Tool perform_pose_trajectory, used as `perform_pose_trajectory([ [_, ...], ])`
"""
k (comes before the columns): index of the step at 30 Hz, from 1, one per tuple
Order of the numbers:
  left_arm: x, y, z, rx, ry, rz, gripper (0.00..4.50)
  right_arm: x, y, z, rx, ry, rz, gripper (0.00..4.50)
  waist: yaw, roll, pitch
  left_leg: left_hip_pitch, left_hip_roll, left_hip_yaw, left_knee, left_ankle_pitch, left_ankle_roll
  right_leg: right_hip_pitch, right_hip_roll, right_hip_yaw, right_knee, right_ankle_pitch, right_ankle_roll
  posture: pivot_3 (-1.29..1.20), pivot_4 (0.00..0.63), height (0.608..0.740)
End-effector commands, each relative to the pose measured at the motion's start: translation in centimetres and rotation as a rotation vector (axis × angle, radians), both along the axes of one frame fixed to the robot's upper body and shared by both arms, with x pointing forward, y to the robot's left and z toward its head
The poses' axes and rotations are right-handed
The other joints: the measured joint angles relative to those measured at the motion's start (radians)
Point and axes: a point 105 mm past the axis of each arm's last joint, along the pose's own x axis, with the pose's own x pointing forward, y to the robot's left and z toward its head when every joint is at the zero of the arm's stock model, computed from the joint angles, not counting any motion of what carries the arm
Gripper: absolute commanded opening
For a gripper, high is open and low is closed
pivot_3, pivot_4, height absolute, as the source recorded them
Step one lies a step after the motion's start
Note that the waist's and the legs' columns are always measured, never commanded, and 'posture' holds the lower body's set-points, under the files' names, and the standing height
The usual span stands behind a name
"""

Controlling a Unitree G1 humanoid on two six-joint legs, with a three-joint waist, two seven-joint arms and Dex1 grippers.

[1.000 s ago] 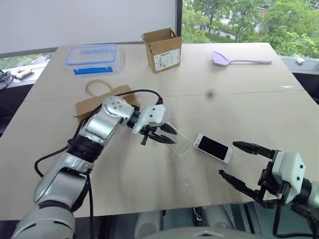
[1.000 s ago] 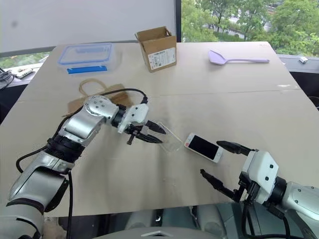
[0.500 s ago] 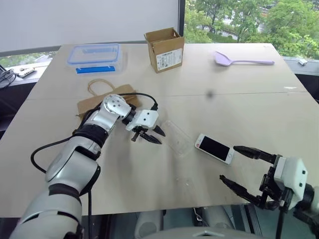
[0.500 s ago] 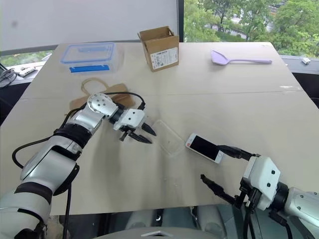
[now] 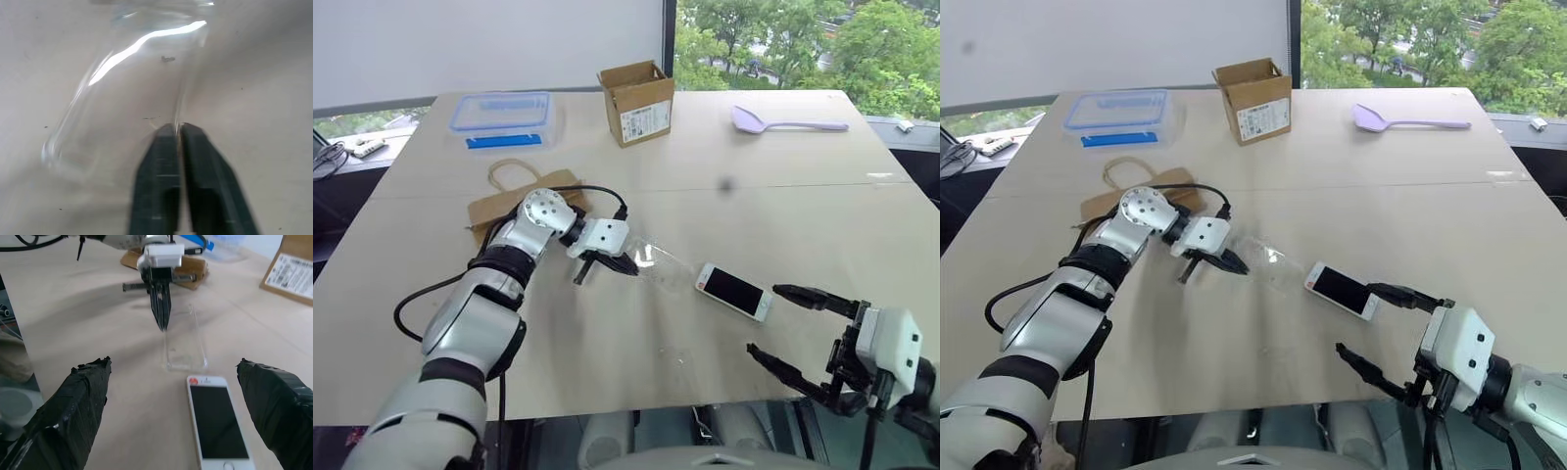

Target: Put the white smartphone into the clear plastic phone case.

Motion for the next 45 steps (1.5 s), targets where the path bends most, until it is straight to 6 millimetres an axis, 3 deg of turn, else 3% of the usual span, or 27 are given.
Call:
perform_pose_trajectory([
  [1,-0.9,0.8,-1.0,0.026,0.070,0.056,0.03,0.1,-0.5,0.5,-0.013,-0.025,-0.002,4.50,-0.003,0.000,0.000,0.000,0.000,0.000,0.000,0.000,0.000,0.000,0.000,0.000,0.000,0.000,0.000,0.00,0.150,0.740],
  [6,-2.4,0.7,-0.8,-0.030,0.104,0.127,0.03,1.3,-1.4,0.1,-0.021,0.018,-0.040,4.50,-0.016,0.000,0.000,0.000,0.000,0.003,-0.005,0.000,0.000,-0.002,0.000,0.003,-0.001,0.000,0.000,0.00,0.150,0.740],
  [14,-4.4,0.1,-1.0,-0.079,0.123,0.220,0.03,5.3,-4.3,1.5,-0.005,0.060,-0.041,4.50,-0.018,0.000,0.000,0.000,0.000,0.003,-0.005,0.000,0.000,-0.002,0.000,0.003,-0.001,0.000,0.000,0.00,0.150,0.740],
  [23,-4.6,-0.5,-0.4,-0.125,0.139,0.328,0.03,8.6,-5.1,4.9,-0.056,-0.009,0.188,4.50,-0.022,0.002,0.002,0.000,0.000,0.004,-0.005,0.000,0.000,-0.003,0.000,0.004,-0.002,0.000,0.000,0.00,0.150,0.740],
  [26,-4.8,-0.8,-0.3,-0.132,0.141,0.342,0.03,9.6,-5.6,5.8,-0.064,0.056,0.272,4.50,-0.024,0.003,0.003,0.000,0.000,0.004,-0.005,0.000,0.000,-0.003,0.000,0.004,-0.002,0.000,0.000,0.00,0.150,0.740],
  [31,-5.3,-0.4,0.0,-0.105,0.142,0.403,0.03,9.4,-4.7,6.1,-0.072,0.044,0.362,4.50,-0.020,0.003,0.003,-0.003,0.000,0.002,-0.007,0.000,0.000,-0.005,0.000,0.003,-0.002,0.000,0.000,0.00,0.150,0.740],
  [40,-7.0,-2.0,1.4,-0.135,0.207,0.483,0.03,7.4,-3.5,3.3,-0.097,0.036,0.330,4.50,-0.021,0.003,0.004,-0.003,0.000,0.002,-0.007,-0.001,0.002,-0.006,0.001,0.002,-0.002,-0.002,0.003,0.00,0.150,0.740],
  [45,-7.4,-0.8,0.5,-0.088,0.211,0.465,0.03,7.5,-2.7,1.7,-0.178,0.012,0.255,4.50,-0.028,0.003,0.004,-0.001,0.000,0.004,-0.006,-0.001,0.002,-0.006,0.001,0.004,0.000,-0.002,0.002,0.00,0.150,0.740],
])
